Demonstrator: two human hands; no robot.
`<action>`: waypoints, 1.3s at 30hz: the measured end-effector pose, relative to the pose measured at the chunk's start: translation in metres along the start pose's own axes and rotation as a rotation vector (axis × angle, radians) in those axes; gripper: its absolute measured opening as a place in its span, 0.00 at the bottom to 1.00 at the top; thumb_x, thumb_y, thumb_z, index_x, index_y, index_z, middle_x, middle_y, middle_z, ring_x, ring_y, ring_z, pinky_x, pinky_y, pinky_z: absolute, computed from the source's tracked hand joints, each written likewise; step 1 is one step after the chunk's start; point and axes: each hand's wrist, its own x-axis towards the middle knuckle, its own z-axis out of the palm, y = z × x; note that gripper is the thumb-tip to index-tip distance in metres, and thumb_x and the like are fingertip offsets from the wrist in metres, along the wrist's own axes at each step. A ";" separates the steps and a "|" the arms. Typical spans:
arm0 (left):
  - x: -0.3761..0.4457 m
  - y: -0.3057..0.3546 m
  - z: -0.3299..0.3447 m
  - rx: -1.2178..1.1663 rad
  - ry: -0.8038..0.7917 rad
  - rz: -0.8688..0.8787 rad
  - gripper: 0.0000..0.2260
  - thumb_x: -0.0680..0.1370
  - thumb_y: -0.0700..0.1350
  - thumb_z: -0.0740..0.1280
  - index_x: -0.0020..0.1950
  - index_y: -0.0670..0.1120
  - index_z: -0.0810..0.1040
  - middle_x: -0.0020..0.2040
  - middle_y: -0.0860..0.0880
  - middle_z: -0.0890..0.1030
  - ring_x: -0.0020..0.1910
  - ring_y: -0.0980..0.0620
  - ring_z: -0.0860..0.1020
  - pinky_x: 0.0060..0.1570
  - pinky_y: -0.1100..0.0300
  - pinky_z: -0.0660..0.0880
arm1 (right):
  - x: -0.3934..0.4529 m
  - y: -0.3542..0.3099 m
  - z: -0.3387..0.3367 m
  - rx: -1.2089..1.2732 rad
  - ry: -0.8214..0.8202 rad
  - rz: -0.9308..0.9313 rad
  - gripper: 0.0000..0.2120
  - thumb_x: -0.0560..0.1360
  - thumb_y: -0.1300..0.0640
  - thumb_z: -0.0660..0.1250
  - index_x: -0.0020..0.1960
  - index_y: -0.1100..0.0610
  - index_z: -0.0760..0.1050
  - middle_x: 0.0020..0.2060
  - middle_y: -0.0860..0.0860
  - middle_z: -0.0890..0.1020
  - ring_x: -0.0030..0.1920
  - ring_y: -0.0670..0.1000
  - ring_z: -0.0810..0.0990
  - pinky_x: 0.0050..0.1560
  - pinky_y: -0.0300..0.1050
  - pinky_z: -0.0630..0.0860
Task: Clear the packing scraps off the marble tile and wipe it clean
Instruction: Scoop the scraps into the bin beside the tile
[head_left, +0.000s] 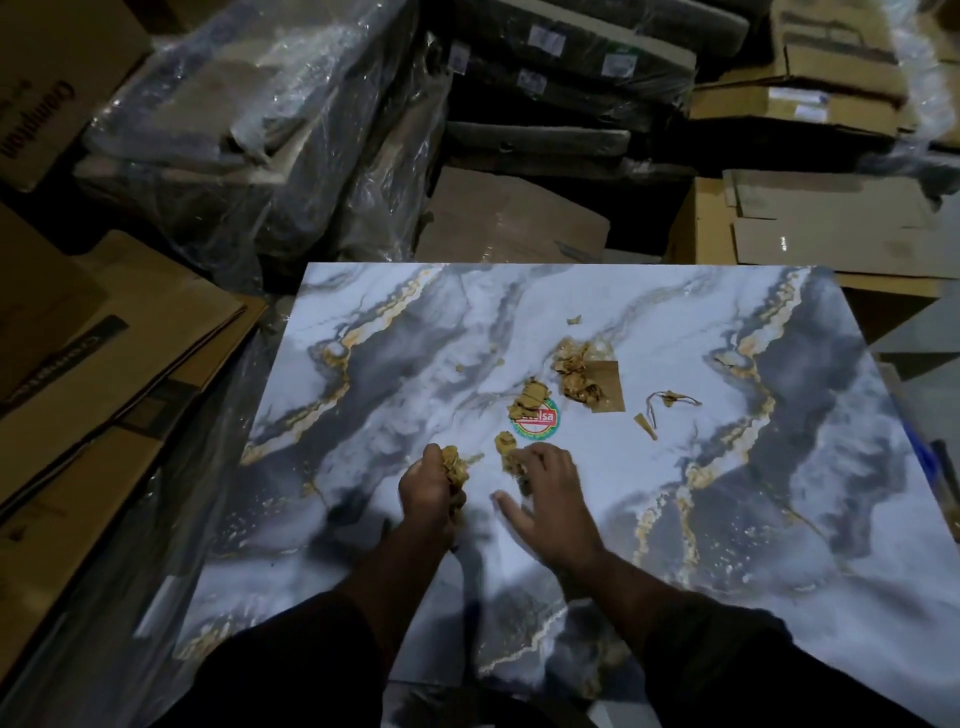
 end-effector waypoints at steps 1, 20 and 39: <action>0.001 0.000 -0.003 0.014 0.010 0.003 0.18 0.82 0.49 0.61 0.33 0.45 0.71 0.22 0.48 0.71 0.17 0.52 0.63 0.21 0.67 0.59 | 0.004 -0.005 0.005 0.000 0.013 -0.013 0.27 0.73 0.41 0.71 0.66 0.53 0.71 0.60 0.51 0.72 0.61 0.53 0.70 0.63 0.49 0.70; -0.021 0.012 0.003 -0.012 -0.026 -0.012 0.18 0.83 0.45 0.60 0.32 0.47 0.66 0.23 0.50 0.66 0.17 0.54 0.58 0.21 0.69 0.55 | 0.030 -0.015 -0.008 -0.186 -0.012 0.121 0.20 0.81 0.50 0.66 0.34 0.58 0.78 0.31 0.57 0.80 0.32 0.58 0.81 0.33 0.46 0.70; -0.105 -0.009 0.108 0.062 -0.285 0.073 0.10 0.81 0.42 0.64 0.43 0.43 0.83 0.42 0.43 0.86 0.44 0.43 0.84 0.47 0.51 0.80 | 0.027 -0.049 -0.099 1.743 0.466 1.114 0.07 0.77 0.59 0.66 0.48 0.58 0.83 0.46 0.56 0.85 0.45 0.57 0.84 0.53 0.49 0.80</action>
